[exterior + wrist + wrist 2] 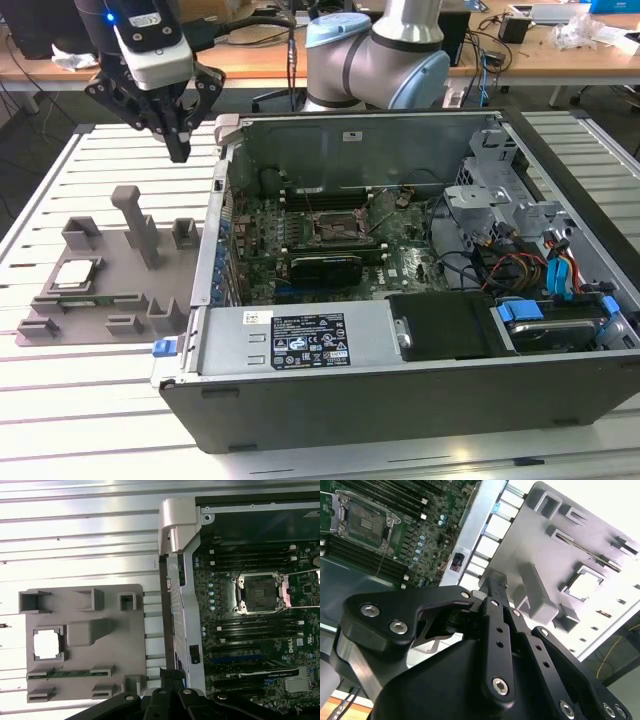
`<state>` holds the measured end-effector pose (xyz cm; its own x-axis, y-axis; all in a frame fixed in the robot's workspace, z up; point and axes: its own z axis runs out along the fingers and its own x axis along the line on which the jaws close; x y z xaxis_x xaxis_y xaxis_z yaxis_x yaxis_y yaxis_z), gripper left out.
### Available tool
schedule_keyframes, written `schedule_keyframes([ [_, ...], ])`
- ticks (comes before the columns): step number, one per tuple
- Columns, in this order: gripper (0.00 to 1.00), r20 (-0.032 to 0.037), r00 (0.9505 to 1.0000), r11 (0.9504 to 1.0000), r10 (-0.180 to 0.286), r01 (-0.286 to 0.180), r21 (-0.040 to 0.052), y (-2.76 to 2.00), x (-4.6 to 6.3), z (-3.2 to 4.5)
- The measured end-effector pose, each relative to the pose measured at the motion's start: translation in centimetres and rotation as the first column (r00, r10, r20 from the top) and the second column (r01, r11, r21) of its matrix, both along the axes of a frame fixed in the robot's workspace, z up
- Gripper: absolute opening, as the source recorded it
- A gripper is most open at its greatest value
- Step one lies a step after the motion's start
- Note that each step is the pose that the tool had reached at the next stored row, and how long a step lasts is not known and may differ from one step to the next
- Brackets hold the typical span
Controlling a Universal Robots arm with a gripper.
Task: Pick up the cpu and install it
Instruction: 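Reach for the cpu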
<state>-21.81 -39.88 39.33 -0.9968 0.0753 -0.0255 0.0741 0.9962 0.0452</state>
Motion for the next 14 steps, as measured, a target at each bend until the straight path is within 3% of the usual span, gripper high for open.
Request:
schedule_keyframes([
  [14,0.11,0.0006,1.0,1.0,0.0,0.0,0.0,0.0,-2.8,0.0],
])
